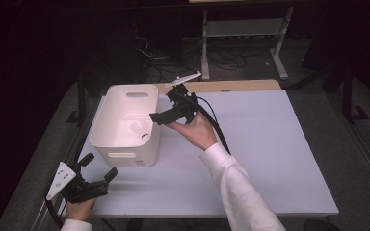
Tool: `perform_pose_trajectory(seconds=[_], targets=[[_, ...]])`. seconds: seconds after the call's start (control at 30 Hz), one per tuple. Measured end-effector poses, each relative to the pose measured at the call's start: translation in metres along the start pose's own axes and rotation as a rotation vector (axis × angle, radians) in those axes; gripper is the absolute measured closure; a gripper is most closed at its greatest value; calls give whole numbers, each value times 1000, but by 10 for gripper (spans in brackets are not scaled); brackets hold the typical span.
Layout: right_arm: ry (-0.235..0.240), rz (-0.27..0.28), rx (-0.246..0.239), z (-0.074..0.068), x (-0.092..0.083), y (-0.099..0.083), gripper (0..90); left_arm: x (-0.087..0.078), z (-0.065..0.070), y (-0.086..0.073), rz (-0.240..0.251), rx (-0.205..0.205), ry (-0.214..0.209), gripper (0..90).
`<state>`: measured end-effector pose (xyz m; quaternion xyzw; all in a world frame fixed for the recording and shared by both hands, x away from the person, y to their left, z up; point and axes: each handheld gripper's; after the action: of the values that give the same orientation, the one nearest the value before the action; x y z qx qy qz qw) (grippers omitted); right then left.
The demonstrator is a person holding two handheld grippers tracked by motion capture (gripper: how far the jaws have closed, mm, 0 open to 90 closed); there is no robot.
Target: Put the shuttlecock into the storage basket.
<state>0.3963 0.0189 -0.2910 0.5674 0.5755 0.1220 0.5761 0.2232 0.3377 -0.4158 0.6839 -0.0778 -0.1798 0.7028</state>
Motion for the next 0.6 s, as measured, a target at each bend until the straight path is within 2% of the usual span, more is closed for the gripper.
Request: perform_pose_trajectory(seconds=[0.1, 0.2, 0.37, 0.5, 0.6], targets=[[-30, 21, -19, 3, -5, -3, 0, 0, 0, 0, -7, 8, 0, 0], [-16, 35, 0, 6, -11, -6, 0, 0, 0, 0, -5, 1, -4, 0], [-44, 34, -7, 11, -18, -11, 0, 0, 1, 0, -4, -2, -10, 0], [-38, 59, -6, 17, -26, -17, 0, 0, 1, 0, -4, -3, -9, 0], [-51, 71, 3, 23, -33, -21, 0, 0, 1, 0, -3, -5, -7, 0]])
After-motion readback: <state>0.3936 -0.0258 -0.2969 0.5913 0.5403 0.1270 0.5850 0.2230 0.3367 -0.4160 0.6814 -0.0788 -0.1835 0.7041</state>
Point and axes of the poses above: each handheld gripper's, and its own axes: x roughly forward along the jaws, y roughly out of its top, z roughly to its right, and after that the axes turned 10 degrees about y, right-handed
